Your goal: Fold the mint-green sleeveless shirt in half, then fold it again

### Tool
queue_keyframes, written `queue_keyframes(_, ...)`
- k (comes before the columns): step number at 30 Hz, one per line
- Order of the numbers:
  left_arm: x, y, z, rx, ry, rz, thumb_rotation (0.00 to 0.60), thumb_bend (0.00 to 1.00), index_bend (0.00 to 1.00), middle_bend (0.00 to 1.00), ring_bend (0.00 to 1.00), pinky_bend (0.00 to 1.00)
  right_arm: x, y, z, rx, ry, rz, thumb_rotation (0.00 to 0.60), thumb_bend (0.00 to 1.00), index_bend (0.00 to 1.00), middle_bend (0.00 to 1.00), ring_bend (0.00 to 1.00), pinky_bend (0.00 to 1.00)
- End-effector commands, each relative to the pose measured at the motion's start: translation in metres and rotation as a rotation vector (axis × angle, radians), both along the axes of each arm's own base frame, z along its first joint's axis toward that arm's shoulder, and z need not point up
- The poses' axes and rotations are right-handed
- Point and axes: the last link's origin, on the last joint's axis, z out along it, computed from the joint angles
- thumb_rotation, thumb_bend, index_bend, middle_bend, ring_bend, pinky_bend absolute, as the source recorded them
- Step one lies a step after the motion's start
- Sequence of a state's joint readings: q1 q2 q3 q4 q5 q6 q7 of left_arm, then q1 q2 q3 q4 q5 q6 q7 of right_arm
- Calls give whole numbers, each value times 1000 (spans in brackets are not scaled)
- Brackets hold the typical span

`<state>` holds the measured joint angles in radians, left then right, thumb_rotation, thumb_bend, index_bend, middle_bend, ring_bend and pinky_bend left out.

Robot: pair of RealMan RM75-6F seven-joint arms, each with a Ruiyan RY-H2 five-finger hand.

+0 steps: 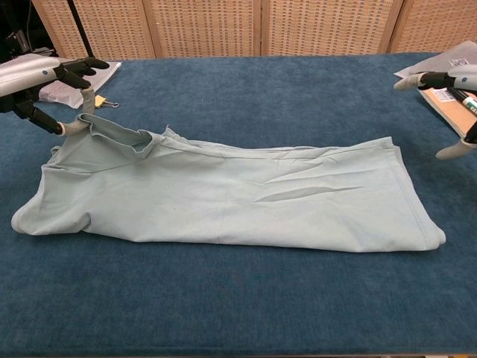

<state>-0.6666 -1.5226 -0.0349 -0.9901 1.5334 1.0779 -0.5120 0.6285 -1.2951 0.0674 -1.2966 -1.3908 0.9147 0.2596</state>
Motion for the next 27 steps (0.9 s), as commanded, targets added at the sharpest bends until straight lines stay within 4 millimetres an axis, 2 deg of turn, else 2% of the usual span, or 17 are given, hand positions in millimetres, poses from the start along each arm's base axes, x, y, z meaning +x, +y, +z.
queue_keyframes(1,-2,3,-3,30,2,17,600,542,770,0,0,0,-1,20,15,-26,-6,22,600,0,0,0,0,1)
queue_keyframes(3,-2,5,-5,45,4,30,600,525,745,0,0,0,-2,28,19,-32,-10,30,600,0,0,0,0,1)
queue_keyframes(4,-3,6,-6,51,4,40,600,520,689,0,0,0,-2,33,22,-36,-13,35,600,0,0,0,0,1)
queue_keyframes(5,-4,7,-8,59,6,53,600,515,535,0,0,0,-3,38,24,-39,-16,38,600,0,0,0,0,1)
queue_keyframes(6,-5,8,-8,64,14,65,600,513,423,0,0,0,-3,42,26,-41,-20,39,600,0,0,0,0,1)
queue_keyframes(8,-8,9,-11,64,35,88,600,505,101,0,0,0,-4,48,28,-42,-25,42,600,0,0,0,0,1)
queue_keyframes(9,-10,10,-12,58,54,108,600,503,11,0,0,0,-4,51,30,-42,-27,43,600,0,0,0,0,1)
queue_keyframes(18,-13,11,-11,74,119,199,600,494,0,0,0,0,-9,65,35,-50,-42,38,600,0,0,0,0,1)
queue_keyframes(27,-10,3,5,97,101,168,600,492,0,0,0,0,-13,74,38,-67,-58,34,600,0,0,0,0,1)
